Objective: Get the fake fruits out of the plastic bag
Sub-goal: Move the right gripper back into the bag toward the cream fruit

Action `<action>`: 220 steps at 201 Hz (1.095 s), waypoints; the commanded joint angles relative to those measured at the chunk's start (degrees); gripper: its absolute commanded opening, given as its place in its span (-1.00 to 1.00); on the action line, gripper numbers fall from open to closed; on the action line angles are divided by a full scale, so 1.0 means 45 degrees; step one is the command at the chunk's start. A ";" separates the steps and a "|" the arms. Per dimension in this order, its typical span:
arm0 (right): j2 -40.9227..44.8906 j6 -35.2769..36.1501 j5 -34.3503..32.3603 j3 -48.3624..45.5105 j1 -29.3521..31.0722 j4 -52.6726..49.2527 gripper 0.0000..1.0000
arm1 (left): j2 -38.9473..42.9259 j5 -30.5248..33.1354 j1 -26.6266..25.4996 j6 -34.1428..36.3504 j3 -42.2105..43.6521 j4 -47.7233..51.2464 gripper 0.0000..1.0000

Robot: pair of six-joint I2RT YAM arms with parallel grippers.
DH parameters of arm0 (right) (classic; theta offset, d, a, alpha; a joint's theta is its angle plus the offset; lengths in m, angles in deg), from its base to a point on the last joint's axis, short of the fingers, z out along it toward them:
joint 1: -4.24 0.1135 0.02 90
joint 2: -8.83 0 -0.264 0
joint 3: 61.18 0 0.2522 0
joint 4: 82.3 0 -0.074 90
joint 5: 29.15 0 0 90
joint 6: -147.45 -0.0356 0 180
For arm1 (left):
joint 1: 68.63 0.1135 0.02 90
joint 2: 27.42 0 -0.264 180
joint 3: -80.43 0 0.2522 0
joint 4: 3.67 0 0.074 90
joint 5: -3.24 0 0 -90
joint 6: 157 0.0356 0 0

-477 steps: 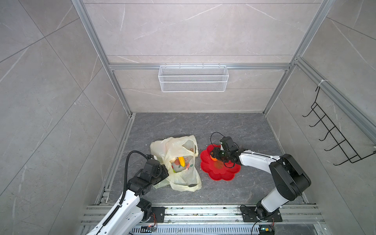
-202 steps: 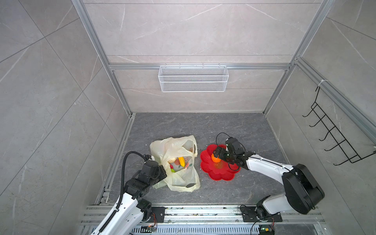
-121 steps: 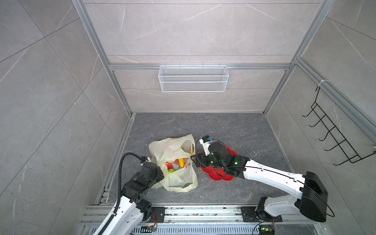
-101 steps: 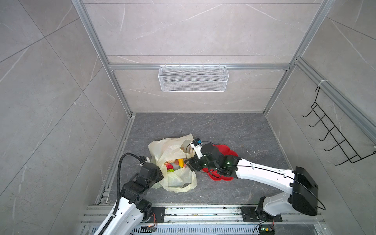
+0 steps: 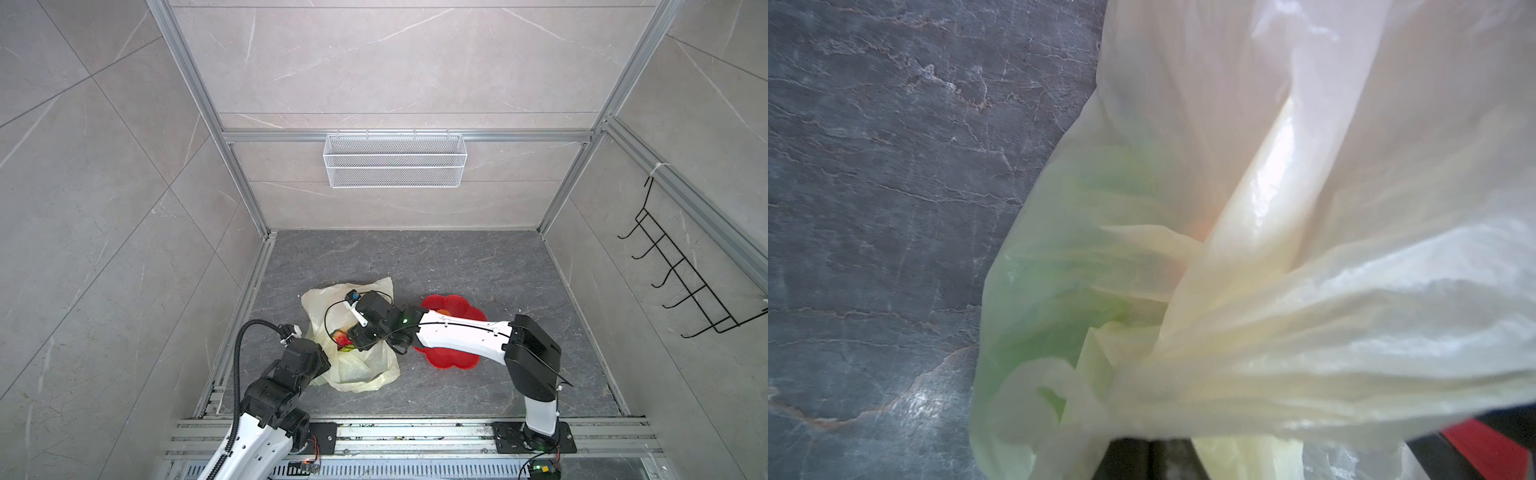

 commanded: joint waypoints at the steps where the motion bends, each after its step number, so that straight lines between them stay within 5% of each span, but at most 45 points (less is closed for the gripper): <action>1: -0.1030 0.0204 -0.1190 0.1526 -0.0011 -0.1497 0.42 | -0.0288 0.0139 -0.0033 -0.0110 0.0040 0.0056 -1.00; 61: -0.3245 0.0057 -0.1880 0.4255 -0.0199 -0.2616 0.81 | -0.0182 0.0065 -0.0033 -0.0172 0.0096 0.0075 -1.00; 152: -0.5411 0.0282 -0.0663 0.7029 -0.0447 -0.3724 0.84 | -0.0380 -0.0114 -0.0032 -0.0153 0.0076 -0.0034 -1.00; 183: -0.4617 0.0341 0.0103 0.6230 -0.0411 -0.3620 0.60 | -0.0422 -0.0119 -0.0032 -0.0073 0.0096 -0.0080 -1.00; 220: -0.2756 -0.0390 0.0805 0.3698 -0.0188 -0.1842 0.57 | -0.0837 -0.0060 -0.0033 0.0009 -0.0002 -0.0164 -1.00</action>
